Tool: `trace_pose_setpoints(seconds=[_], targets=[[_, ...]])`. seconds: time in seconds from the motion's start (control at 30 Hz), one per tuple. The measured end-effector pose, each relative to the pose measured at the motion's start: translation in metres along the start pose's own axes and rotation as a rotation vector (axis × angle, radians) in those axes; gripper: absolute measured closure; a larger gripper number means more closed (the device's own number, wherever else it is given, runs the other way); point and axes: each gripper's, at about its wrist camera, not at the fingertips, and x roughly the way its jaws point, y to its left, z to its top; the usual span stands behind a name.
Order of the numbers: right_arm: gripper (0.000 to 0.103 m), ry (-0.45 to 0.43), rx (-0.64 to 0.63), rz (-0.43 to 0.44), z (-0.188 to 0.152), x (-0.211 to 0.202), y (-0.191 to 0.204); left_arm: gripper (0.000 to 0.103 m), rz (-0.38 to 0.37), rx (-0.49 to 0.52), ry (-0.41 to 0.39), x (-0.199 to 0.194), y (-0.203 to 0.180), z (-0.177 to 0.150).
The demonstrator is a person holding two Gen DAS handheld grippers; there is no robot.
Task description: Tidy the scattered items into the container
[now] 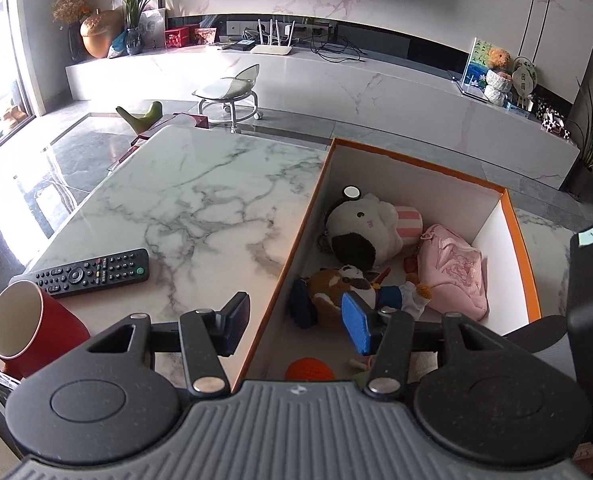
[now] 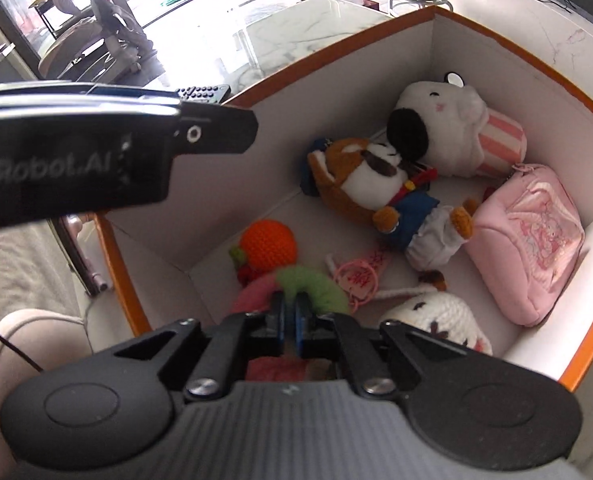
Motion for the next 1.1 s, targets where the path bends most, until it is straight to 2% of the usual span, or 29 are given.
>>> trace_pose_setpoints(seconds=[0.1,0.2,0.23,0.33,0.43,0.67,0.73,0.83,0.93,1.0,1.1], targets=[[0.098,-0.016,0.018,-0.002,0.001,0.004,-0.002,0.043,-0.005,-0.009,0.001,-0.001,0.001,0.000],[0.093,-0.044,0.033,0.017,-0.002,-0.005,-0.006,0.043,-0.016,-0.010,0.000,-0.002,0.001,0.000],[0.090,-0.055,0.039,0.024,-0.003,-0.010,-0.008,0.043,-0.021,-0.011,0.001,-0.002,0.000,0.000],[0.072,-0.116,0.068,0.003,-0.007,-0.037,-0.018,0.043,-0.038,-0.014,0.000,-0.005,-0.003,0.000],[0.065,-0.199,0.114,-0.013,-0.014,-0.069,-0.029,0.043,-0.050,-0.013,-0.002,-0.008,-0.007,0.000],[0.048,-0.403,0.209,-0.204,-0.042,-0.140,-0.039,0.037,-0.082,0.003,-0.060,-0.036,-0.023,0.000],[0.043,-0.450,0.235,-0.231,-0.051,-0.158,-0.037,0.036,-0.092,0.002,-0.077,-0.045,-0.028,-0.001],[0.036,-0.481,0.259,-0.302,-0.064,-0.173,-0.028,0.032,-0.089,0.008,-0.098,-0.059,-0.038,-0.005],[0.027,-0.503,0.261,-0.383,-0.076,-0.185,-0.014,0.023,-0.090,0.023,-0.116,-0.073,-0.048,-0.012],[0.026,-0.516,0.261,-0.405,-0.085,-0.194,-0.005,0.015,-0.089,0.025,-0.117,-0.080,-0.052,-0.018],[0.023,-0.523,0.280,-0.415,-0.095,-0.200,0.007,0.015,-0.083,0.029,-0.114,-0.090,-0.059,-0.028]])
